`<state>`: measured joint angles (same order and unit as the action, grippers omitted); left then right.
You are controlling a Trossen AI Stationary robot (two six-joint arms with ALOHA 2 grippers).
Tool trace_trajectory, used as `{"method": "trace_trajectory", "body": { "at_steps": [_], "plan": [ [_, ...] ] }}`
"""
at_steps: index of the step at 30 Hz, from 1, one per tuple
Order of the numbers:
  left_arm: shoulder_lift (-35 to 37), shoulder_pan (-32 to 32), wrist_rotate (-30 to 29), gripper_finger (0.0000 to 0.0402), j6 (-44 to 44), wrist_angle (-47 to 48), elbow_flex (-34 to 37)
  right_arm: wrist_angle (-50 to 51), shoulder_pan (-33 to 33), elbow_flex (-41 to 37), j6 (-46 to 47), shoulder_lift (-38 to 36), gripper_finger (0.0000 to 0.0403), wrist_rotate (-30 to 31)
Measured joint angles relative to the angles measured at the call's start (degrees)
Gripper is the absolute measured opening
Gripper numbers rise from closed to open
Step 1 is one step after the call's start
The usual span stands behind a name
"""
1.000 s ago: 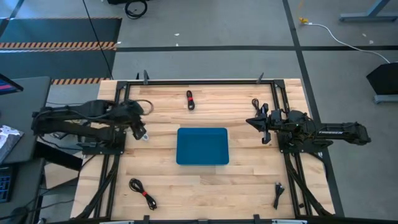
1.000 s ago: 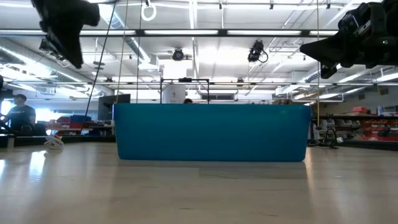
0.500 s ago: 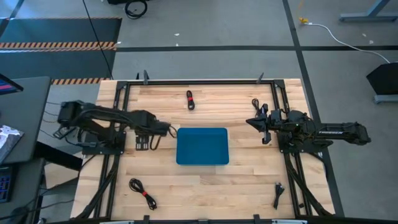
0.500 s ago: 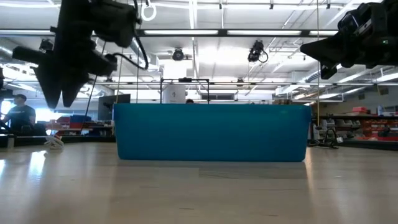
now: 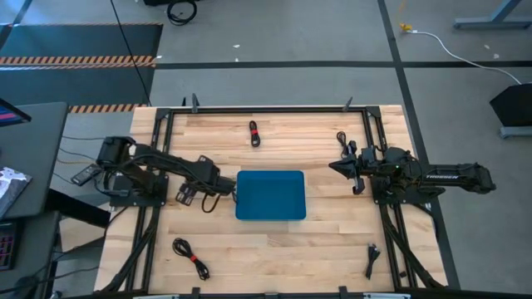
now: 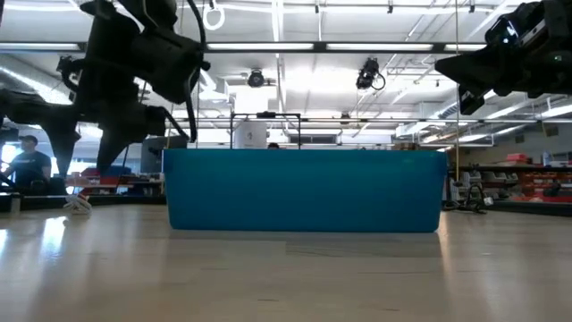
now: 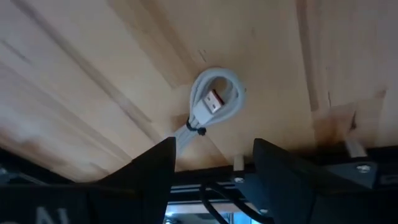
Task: Pick and place USB-C Cables
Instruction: Put the white charger cable into the blue bin
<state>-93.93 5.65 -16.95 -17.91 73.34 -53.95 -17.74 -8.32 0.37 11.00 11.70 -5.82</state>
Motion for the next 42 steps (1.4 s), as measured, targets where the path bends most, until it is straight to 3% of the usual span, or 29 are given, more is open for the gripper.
{"method": "trace_trajectory", "body": {
  "at_steps": [5,15,32,42],
  "plan": [
    [-1.7,-1.1,0.0,0.0224,-1.2,-1.0,0.8,0.0,0.0,0.0,0.0,0.0,0.0015,-0.9],
    [-1.7,-1.3,-0.2,0.0224,1.1,-6.1,9.7,-0.7,0.0,0.0,0.0,0.0,0.0015,-1.8],
    [-0.3,-0.9,-10.2,0.0224,-2.7,-11.2,11.0,-1.5,0.0,0.0,0.0,0.0,0.0015,-1.8],
    [0.2,-1.0,-8.1,0.0223,-5.3,-17.6,11.0,-1.8,0.0,0.0,0.9,0.0,0.0015,-1.8]
  ]
}}
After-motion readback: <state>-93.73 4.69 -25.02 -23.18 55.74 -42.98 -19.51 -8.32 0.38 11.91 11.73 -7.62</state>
